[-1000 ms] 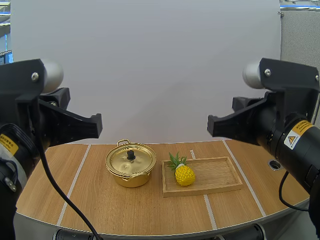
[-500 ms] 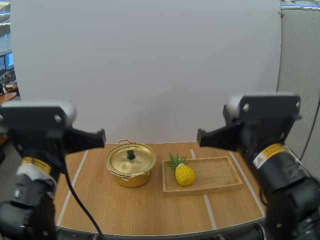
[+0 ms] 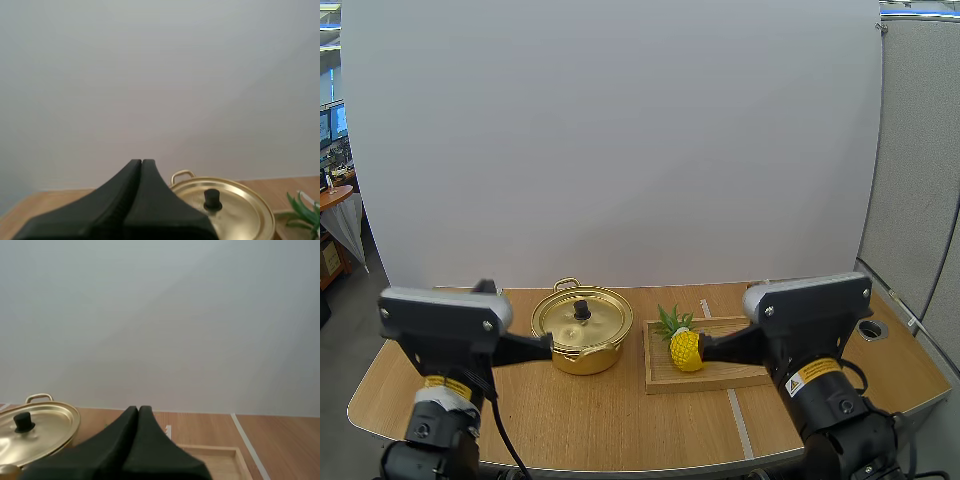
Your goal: Open the pot, put the grape inside, and close it
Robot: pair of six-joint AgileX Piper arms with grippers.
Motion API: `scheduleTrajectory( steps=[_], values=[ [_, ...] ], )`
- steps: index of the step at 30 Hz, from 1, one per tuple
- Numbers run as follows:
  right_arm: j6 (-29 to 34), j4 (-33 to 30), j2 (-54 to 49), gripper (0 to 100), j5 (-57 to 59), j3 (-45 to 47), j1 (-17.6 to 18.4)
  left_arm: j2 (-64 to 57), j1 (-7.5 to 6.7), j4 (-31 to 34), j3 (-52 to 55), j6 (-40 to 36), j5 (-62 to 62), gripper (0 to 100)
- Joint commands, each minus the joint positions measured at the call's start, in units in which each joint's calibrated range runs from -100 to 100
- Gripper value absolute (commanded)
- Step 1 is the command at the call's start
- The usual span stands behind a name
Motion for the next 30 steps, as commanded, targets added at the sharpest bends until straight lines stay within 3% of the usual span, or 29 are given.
scheduleTrajectory(
  steps=[1,7,13,30],
  values=[
    [0.42,-0.68,-0.38,0,-1.23,3.24,-0.65,-0.32,-0.45,-0.2,2.52,-0.37,3.24,0],
    [0.42,-0.68,-0.38,0,13.15,3.24,-0.88,-0.32,-0.45,-0.2,2.52,-0.69,9.46,0],
    [0.42,-0.68,-0.38,0,26.5,3.24,-1.02,-0.32,-0.45,-0.2,2.52,-1.01,27.26,0],
    [0.42,-0.68,-0.38,0,26.35,3.24,-1.51,-0.32,-0.45,-0.2,2.52,-1.13,27.23,0]
  ],
)
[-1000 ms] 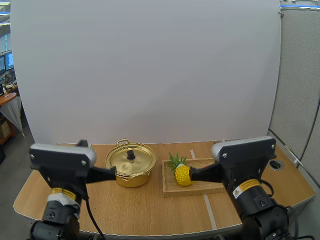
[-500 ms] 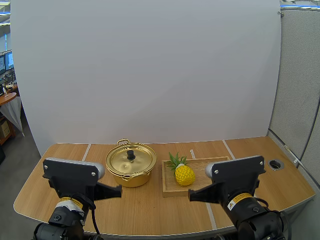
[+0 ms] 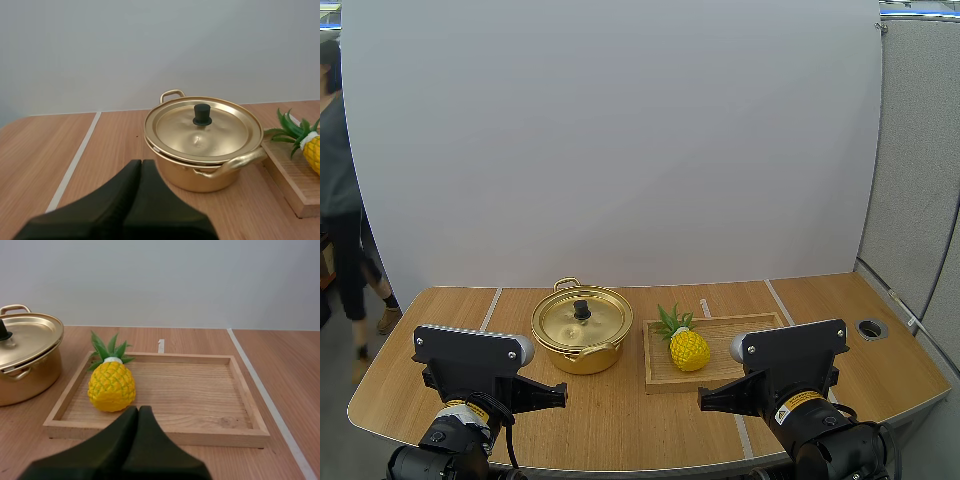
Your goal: Open the pot, put the grape inside, and close it
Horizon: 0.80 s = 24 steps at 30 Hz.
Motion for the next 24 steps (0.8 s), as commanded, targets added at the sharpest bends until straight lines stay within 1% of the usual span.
scheduleTrajectory(
  steps=[1,24],
  values=[
    [0.42,-0.68,-0.27,0,-0.25,0.0,-0.21,-0.32,-0.22,-0.2,0.0,-0.65,-0.51,0],
    [0.42,-0.68,-0.27,0,-0.25,0.0,-0.21,-0.32,-0.22,-0.2,0.0,-0.65,-1.17,0]
  ],
)
